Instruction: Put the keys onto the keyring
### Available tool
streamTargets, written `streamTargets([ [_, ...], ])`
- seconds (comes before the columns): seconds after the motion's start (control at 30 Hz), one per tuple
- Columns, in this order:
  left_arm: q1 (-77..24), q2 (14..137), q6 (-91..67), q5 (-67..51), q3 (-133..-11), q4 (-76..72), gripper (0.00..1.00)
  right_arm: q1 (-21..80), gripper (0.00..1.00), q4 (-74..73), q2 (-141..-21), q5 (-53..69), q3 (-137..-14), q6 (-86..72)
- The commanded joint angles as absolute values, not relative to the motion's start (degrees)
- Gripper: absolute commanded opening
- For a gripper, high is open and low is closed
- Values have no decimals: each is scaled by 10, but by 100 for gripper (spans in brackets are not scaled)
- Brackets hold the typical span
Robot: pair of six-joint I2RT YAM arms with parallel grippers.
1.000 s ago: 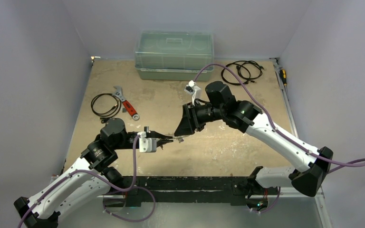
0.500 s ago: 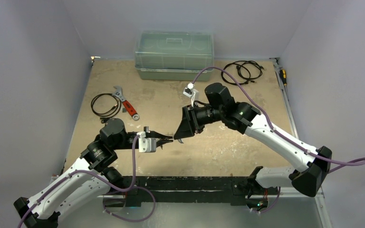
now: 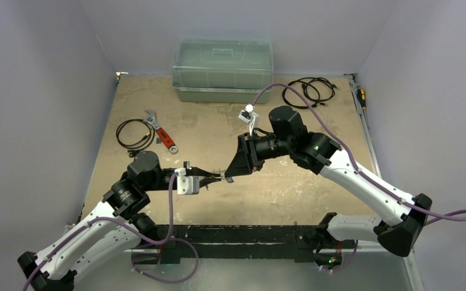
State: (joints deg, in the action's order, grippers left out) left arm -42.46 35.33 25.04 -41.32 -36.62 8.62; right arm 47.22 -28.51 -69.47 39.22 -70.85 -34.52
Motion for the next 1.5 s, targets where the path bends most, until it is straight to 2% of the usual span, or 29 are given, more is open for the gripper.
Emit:
streamTargets([
  [0.0, -427, 349, 248, -418, -361, 49, 0, 473, 37, -276, -686, 386, -716, -342],
  [0.2, -427, 349, 248, -418, -361, 50, 0, 473, 39, -273, -686, 379, -708, -338],
  [0.4, -427, 349, 241, -420, -362, 48, 0, 475, 53, -272, -676, 331, -710, -289],
  [0.5, -427, 350, 231, -415, -361, 42, 0, 482, 56, -258, -651, 263, -695, -239],
  [0.6, -427, 356, 214, -403, -363, 36, 0, 483, 56, -237, -624, 216, -670, -207],
  [0.8, -427, 396, 190, -398, -378, 38, 0, 504, 54, -213, -597, 229, -643, -165],
  [0.93, -426, 408, 177, -401, -383, 32, 0, 530, 54, -207, -606, 223, -638, -148],
  [1.1, -427, 417, 156, -399, -388, 30, 0, 567, 54, -227, -631, 152, -648, -123],
  [1.47, -426, 420, 152, -387, -392, 42, 0, 576, 46, -254, -642, 97, -650, -93],
])
